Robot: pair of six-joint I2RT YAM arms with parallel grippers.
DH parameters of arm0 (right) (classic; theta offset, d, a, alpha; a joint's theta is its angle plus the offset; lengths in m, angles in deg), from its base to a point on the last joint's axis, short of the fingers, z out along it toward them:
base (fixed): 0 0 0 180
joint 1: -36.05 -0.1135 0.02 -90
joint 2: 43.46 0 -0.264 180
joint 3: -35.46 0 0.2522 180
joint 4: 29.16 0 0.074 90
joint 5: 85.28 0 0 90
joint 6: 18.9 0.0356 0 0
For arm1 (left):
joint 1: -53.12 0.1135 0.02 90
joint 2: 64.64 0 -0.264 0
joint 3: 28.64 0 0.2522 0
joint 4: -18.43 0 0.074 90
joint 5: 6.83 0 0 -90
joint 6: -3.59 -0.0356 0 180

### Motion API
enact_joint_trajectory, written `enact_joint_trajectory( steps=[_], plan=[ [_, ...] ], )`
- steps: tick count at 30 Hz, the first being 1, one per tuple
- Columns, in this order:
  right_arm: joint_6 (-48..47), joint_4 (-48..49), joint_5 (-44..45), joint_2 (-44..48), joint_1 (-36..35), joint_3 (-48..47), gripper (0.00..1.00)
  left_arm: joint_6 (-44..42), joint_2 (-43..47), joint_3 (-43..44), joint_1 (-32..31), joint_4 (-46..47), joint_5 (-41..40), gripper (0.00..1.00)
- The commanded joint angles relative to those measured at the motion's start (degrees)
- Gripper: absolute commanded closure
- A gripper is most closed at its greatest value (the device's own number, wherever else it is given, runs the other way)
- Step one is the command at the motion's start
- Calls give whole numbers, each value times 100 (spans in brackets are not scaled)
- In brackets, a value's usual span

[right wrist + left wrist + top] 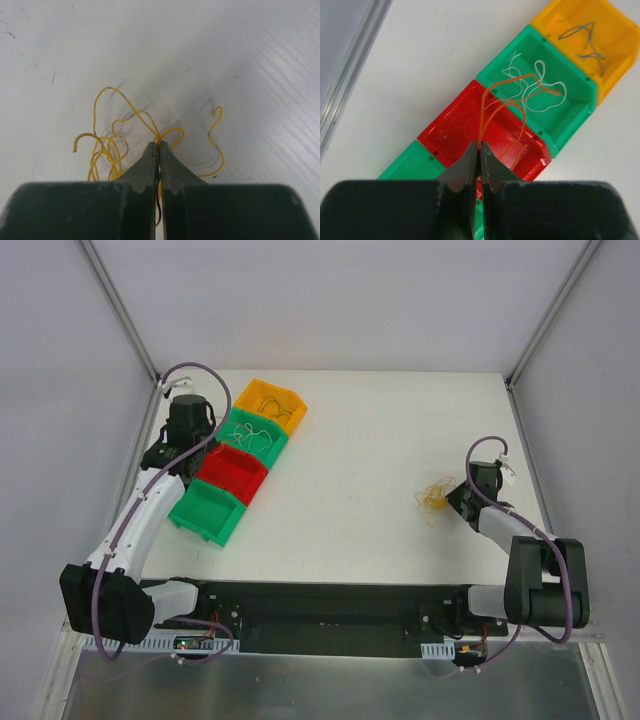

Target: Untangle the cables

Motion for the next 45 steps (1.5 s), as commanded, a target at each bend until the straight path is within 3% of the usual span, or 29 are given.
enact_joint_trajectory(
  steps=[1, 7, 14, 19, 24, 29, 35, 42, 45],
  plan=[
    [27, 108, -13, -52, 55, -210, 99, 753, -107, -251, 245, -253, -203, 100],
    [44, 108, -31, -70, 72, -210, 99, 1334, 489, -874, 342, -297, -818, 100],
    [53, 116, -101, -140, 72, -236, 99, 44, 1544, -1587, 342, 397, 103, 100],
    [53, 116, -110, -114, 72, -227, 99, -774, 1905, -1614, 342, 91, 517, 100],
    [53, 134, -127, -131, 72, -192, 99, -1161, 1915, -1578, 342, -323, 324, 100],
    [44, 143, -137, -140, 72, -201, 99, -1513, 1398, -1421, 342, -358, 612, 100],
    [27, 125, -101, -105, 72, -201, 99, -1794, -271, -587, 334, -350, 1413, 100],
    [9, 90, -75, -87, 81, -227, 99, -1821, -1775, 73, 351, -60, 1467, 100],
    [9, 90, -66, -87, 81, -227, 99, -1742, -1935, -22, 404, 71, 1247, 100]
  ],
)
